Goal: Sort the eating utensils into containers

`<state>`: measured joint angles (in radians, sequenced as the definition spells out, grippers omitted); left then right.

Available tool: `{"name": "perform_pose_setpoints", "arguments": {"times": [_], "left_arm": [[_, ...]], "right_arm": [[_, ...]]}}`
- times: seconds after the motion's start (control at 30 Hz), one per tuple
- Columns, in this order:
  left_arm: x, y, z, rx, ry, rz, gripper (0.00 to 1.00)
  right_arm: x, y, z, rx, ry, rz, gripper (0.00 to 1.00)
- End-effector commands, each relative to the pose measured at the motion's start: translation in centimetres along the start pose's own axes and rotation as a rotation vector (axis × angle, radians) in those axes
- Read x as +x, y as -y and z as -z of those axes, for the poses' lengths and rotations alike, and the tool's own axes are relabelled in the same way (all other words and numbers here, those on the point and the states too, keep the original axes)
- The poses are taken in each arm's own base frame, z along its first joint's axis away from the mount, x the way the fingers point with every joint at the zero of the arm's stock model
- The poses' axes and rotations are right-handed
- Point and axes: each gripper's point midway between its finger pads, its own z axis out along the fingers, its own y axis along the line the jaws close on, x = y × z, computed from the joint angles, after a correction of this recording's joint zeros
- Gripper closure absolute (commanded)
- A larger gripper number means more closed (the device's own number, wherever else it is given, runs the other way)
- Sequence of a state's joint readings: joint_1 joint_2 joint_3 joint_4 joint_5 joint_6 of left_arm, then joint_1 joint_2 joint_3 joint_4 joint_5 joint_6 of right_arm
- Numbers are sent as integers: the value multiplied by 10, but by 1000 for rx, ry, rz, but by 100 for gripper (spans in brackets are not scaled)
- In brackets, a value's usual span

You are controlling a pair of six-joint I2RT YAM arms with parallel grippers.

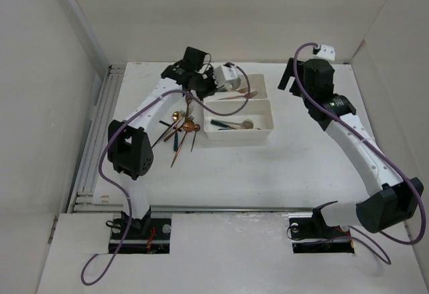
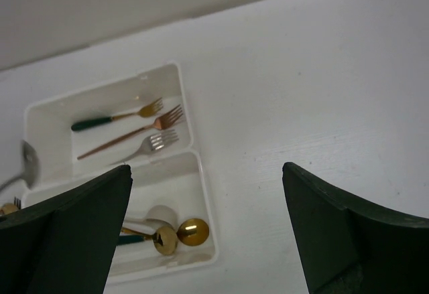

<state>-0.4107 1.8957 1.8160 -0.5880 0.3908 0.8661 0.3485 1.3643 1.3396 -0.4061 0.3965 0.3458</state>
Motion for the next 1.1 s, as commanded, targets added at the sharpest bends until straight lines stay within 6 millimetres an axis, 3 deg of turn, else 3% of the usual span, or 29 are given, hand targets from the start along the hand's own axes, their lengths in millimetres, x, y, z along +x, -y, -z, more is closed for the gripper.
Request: {"name": "perform_pose_setpoints", "arguments": {"times": [0.0, 0.07, 0.23, 0.3, 0.37, 0.4, 0.43, 0.5, 0.53, 0.6, 0.63, 0.67, 0.73, 0.77, 0.8, 0.83, 0.87, 0.97, 1.03, 1.07], "left_arm": [[-36, 25, -6, 87, 81, -27, 100], [-48, 34, -15, 99, 103, -45, 100], [-42, 62, -51, 146, 103, -60, 100], [-42, 64, -67, 133, 118, -66, 96], [-37, 64, -74, 131, 103, -52, 64], [-32, 65, -79, 132, 88, -38, 53], [-35, 63, -77, 130, 90, -30, 42], [-47, 63, -66, 142, 112, -15, 36], [-42, 48, -58, 125, 113, 56, 34], [-55, 20, -35, 83, 163, 148, 30], [-51, -7, -10, 24, 190, 221, 29], [-50, -20, 4, -7, 208, 380, 27], [-32, -56, 37, -159, 218, 574, 27], [-1, -80, 56, -261, 195, 700, 26], [21, -87, 65, -341, 165, 852, 26], [59, -83, 66, -422, 77, 947, 26], [105, -101, 93, -640, -24, 1024, 23], [186, -82, 99, -772, -211, 1150, 17], [209, -65, 93, -762, -285, 1194, 15], [224, -54, 90, -755, -328, 1237, 15]], "right_arm": [[-35, 8, 18, 2, 124, -79, 2], [-28, 14, 17, 15, 112, -76, 2], [-20, 20, 18, 20, 99, -73, 2], [-15, 20, 17, 14, 88, -69, 2], [-21, 19, 18, 11, 98, -63, 2], [-21, 19, 18, 11, 98, -53, 2], [-21, 19, 18, 11, 98, -53, 2], [-23, 16, 20, -12, 99, -20, 2], [-22, 13, 20, -30, 93, -10, 2], [-16, 9, 14, -46, 70, 12, 2], [-15, 8, 14, -55, 67, 23, 2], [-11, 4, 13, -63, 57, 30, 2], [-5, -2, 11, -74, 43, 49, 2], [1, -9, 9, -80, 31, 62, 2], [3, -14, 7, -88, 29, 65, 2], [5, -18, 4, -86, 22, 72, 2], [11, -22, 1, -92, 10, 81, 2], [15, -41, -4, -121, -5, 98, 2], [9, -52, -4, -138, 5, 98, 2], [15, -58, -7, -145, -14, 111, 2]]}}
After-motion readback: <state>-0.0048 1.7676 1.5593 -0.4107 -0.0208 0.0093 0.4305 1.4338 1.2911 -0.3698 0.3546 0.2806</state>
